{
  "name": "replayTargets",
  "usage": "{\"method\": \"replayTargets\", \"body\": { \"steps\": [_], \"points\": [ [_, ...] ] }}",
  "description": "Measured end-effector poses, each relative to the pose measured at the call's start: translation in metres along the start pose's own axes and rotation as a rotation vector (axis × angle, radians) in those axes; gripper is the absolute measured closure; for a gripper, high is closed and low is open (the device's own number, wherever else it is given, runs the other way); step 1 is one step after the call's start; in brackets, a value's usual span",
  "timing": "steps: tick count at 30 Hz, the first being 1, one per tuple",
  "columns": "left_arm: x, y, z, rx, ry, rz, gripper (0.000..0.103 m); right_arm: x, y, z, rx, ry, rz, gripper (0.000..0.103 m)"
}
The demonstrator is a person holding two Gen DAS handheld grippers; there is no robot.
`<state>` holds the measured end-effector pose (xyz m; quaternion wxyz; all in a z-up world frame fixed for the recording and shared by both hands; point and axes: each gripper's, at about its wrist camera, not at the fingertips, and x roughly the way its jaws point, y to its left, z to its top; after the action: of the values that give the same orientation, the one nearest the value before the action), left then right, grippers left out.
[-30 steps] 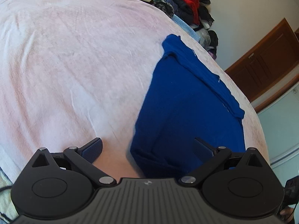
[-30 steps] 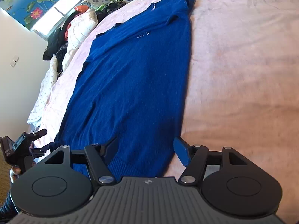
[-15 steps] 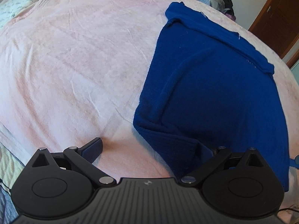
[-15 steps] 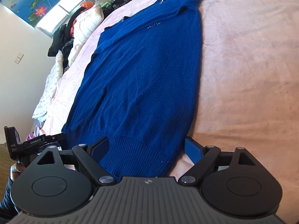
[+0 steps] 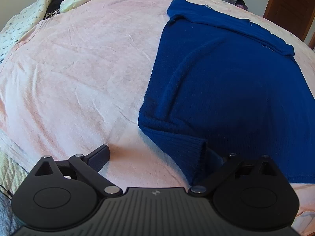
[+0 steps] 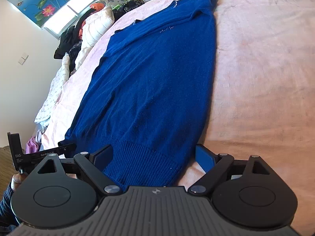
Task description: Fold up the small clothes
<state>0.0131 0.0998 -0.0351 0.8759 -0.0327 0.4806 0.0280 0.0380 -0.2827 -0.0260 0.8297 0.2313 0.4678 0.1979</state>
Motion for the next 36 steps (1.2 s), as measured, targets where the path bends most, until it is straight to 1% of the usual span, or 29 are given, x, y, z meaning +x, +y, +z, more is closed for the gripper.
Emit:
{"method": "replayTargets", "body": {
  "steps": [3, 5, 6, 7, 8, 9, 10, 12, 13, 15, 18, 22, 24, 25, 27, 29, 30, 31, 32, 33, 34, 35, 36],
  "points": [
    [-0.001, 0.001, -0.001, 0.0, -0.003, -0.001, 0.004, 0.0, 0.0, -0.001, 0.001, -0.003, -0.001, 0.013],
    [-0.002, 0.001, -0.002, 0.0, -0.009, 0.001, 0.008, 0.0, 0.001, -0.002, 0.003, -0.005, -0.003, 0.013],
    [-0.003, 0.001, -0.002, 0.0, -0.013, -0.001, 0.013, -0.001, 0.001, -0.003, 0.006, -0.006, -0.003, 0.013],
    [-0.005, 0.001, -0.003, 0.005, -0.022, -0.002, 0.024, -0.002, 0.001, -0.003, 0.01, -0.008, -0.003, 0.012],
    [-0.008, 0.001, -0.003, 0.01, -0.032, -0.003, 0.029, -0.002, 0.0, -0.004, 0.015, -0.01, -0.001, 0.012],
    [-0.01, 0.002, -0.003, 0.006, -0.035, -0.011, 0.04, -0.003, -0.001, -0.004, 0.021, -0.013, 0.001, 0.012],
    [-0.012, 0.005, -0.002, -0.006, -0.038, -0.028, 0.057, -0.004, -0.002, -0.005, 0.032, -0.017, 0.004, 0.012],
    [-0.015, 0.01, -0.001, -0.035, -0.036, -0.064, 0.076, -0.008, -0.008, -0.005, 0.085, -0.033, 0.026, 0.012],
    [-0.014, 0.014, 0.0, -0.061, -0.029, -0.086, 0.081, -0.01, -0.013, -0.005, 0.117, -0.042, 0.044, 0.013],
    [-0.013, 0.021, 0.0, -0.098, -0.02, -0.12, 0.089, -0.014, -0.024, -0.007, 0.193, -0.054, 0.084, 0.013],
    [-0.011, 0.033, 0.001, -0.159, -0.003, -0.171, 0.094, -0.017, -0.041, -0.011, 0.303, -0.058, 0.137, 0.015],
    [-0.007, 0.045, 0.003, -0.226, 0.027, -0.219, 0.096, -0.017, -0.055, -0.014, 0.405, -0.039, 0.207, 0.015],
    [-0.007, 0.048, 0.003, -0.248, 0.037, -0.235, 0.096, -0.011, -0.053, -0.016, 0.407, 0.022, 0.244, 0.016],
    [-0.006, 0.05, 0.004, -0.26, 0.043, -0.245, 0.096, -0.008, -0.05, -0.017, 0.395, 0.042, 0.246, 0.019],
    [-0.003, 0.055, 0.004, -0.291, 0.058, -0.264, 0.096, -0.002, -0.04, -0.019, 0.372, 0.066, 0.255, 0.019],
    [0.001, 0.062, 0.005, -0.337, 0.074, -0.292, 0.096, 0.005, -0.037, -0.021, 0.397, 0.093, 0.296, 0.028],
    [0.002, 0.065, 0.005, -0.357, 0.082, -0.305, 0.096, 0.009, -0.036, -0.023, 0.41, 0.109, 0.318, 0.03],
    [0.003, 0.068, 0.005, -0.372, 0.089, -0.315, 0.096, 0.013, -0.034, -0.025, 0.416, 0.114, 0.326, 0.036],
    [0.004, 0.069, 0.005, -0.38, 0.093, -0.319, 0.096, 0.016, -0.034, -0.026, 0.425, 0.115, 0.325, 0.046],
    [0.004, 0.069, 0.004, -0.378, 0.094, -0.319, 0.096, 0.019, -0.036, -0.028, 0.442, 0.119, 0.326, 0.052],
    [0.004, 0.069, 0.004, -0.37, 0.096, -0.318, 0.096, 0.024, -0.039, -0.031, 0.467, 0.131, 0.33, 0.067],
    [0.004, 0.068, 0.005, -0.364, 0.097, -0.321, 0.096, 0.027, -0.041, -0.034, 0.488, 0.144, 0.327, 0.08],
    [0.004, 0.068, 0.005, -0.363, 0.101, -0.33, 0.096, 0.029, -0.042, -0.037, 0.497, 0.152, 0.328, 0.085]
  ]
}}
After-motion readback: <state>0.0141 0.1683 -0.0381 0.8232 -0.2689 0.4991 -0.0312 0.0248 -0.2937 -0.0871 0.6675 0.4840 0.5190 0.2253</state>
